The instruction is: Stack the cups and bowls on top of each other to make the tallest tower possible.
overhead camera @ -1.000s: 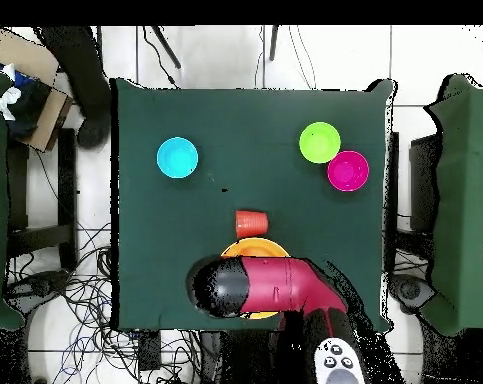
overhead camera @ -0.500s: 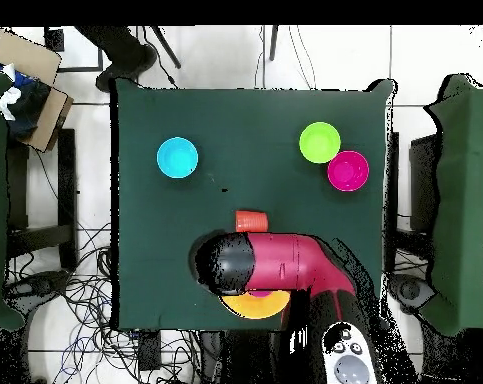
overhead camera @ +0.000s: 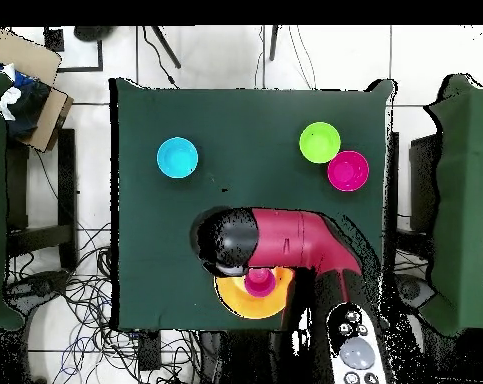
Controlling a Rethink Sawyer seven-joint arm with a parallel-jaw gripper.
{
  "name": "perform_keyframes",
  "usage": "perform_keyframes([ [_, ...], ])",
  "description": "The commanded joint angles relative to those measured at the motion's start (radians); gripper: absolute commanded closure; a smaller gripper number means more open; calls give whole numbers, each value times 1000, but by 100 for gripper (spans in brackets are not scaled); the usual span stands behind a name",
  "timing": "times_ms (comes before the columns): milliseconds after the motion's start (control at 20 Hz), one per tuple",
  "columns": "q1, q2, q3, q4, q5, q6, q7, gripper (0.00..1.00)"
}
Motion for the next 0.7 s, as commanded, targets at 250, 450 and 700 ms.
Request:
perform_keyframes([
  [250, 34, 51, 107, -170, -16, 213, -66, 0],
  [450, 31, 82, 123, -215, -26, 230, -89, 0],
  [700, 28, 143, 136, -235, -36, 162, -86, 0],
])
